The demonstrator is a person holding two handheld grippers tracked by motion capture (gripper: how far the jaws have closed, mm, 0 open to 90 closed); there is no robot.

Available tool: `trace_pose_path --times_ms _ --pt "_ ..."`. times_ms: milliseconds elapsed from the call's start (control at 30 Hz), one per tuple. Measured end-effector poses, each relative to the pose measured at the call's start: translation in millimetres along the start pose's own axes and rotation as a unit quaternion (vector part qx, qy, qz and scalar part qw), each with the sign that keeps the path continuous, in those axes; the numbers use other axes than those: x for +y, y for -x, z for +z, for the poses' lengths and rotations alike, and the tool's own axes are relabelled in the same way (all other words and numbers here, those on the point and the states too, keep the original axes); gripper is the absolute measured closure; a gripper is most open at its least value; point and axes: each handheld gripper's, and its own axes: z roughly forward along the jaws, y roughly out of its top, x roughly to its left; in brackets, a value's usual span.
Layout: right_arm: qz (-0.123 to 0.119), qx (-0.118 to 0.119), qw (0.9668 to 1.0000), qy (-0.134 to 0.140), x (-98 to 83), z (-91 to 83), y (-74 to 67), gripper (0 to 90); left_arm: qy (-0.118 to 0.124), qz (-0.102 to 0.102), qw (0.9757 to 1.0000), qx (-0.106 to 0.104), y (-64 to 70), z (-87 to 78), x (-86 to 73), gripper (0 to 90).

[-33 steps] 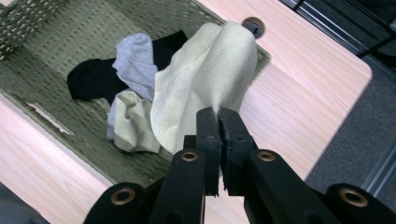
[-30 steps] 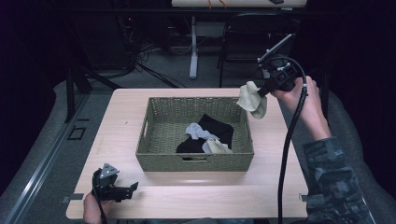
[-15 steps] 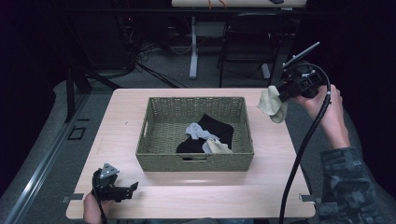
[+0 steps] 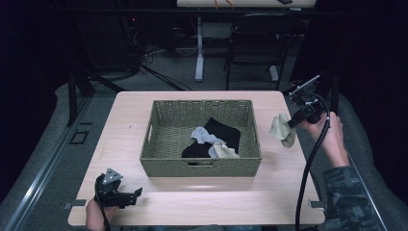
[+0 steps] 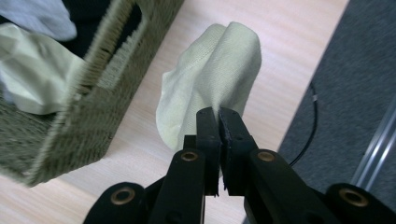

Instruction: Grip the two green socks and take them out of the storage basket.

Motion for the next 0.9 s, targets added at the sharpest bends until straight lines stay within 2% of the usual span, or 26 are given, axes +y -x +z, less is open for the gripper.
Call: trace_pose_path --times_ms 167,200,233,300,400,500,533,633,800,833,867,900 --pt "0.005 0.008 0.9994 -0.034 -6.9 44.5 1.0 87.7 0.000 0.000 1.0000 0.000 -0.1 0.1 0.0 0.0" --pt "0.012 0.012 0.9993 -0.034 -8.8 54.2 0.2 87.7 -0.001 -0.001 1.0000 -0.001 -0.2 -0.1 -0.1 0.0" --pt "0.005 0.016 0.9986 -0.051 -9.3 61.8 1.5 87.7 0.000 -0.001 1.0000 -0.001 -0.3 -0.2 -0.2 0.0" --pt "0.012 0.021 0.9981 -0.058 -12.7 79.4 1.1 87.6 -0.002 -0.002 1.0000 -0.001 -0.3 0.0 -0.3 0.0" --pt "0.018 0.020 0.9970 -0.073 -17.1 101.2 0.1 87.4 0.000 0.001 1.0000 0.000 -0.6 0.7 0.0 0.0" --pt "0.019 0.024 0.9960 -0.083 -20.4 115.4 1.7 87.0 -0.001 -0.001 1.0000 0.000 -0.3 0.0 -0.1 0.0" --pt "0.019 0.025 0.9959 -0.085 -21.1 117.5 2.8 86.1 -0.001 -0.003 1.0000 0.000 -0.4 -0.2 -0.3 0.0" --pt "0.023 0.023 0.9966 -0.076 -22.3 114.1 4.0 76.2 -0.001 -0.003 1.0000 0.000 -0.6 -0.3 -0.2 0.0" --pt "0.013 0.018 0.9983 -0.054 -19.6 87.3 1.2 60.7 0.000 0.000 1.0000 -0.001 -0.4 0.0 0.0 0.0" --pt "0.013 0.018 0.9983 -0.054 -19.6 87.3 1.2 60.7 0.000 0.001 1.0000 -0.001 -0.5 -0.2 0.1 0.0" --pt "0.010 0.019 0.9989 -0.042 -18.2 75.4 -1.8 54.8 0.001 0.001 1.0000 0.000 -0.5 -0.5 0.0 0.0" --pt "0.010 0.019 0.9989 -0.042 -18.2 75.4 -1.8 54.8 0.001 0.001 1.0000 0.000 -0.5 -0.5 0.0 0.0"
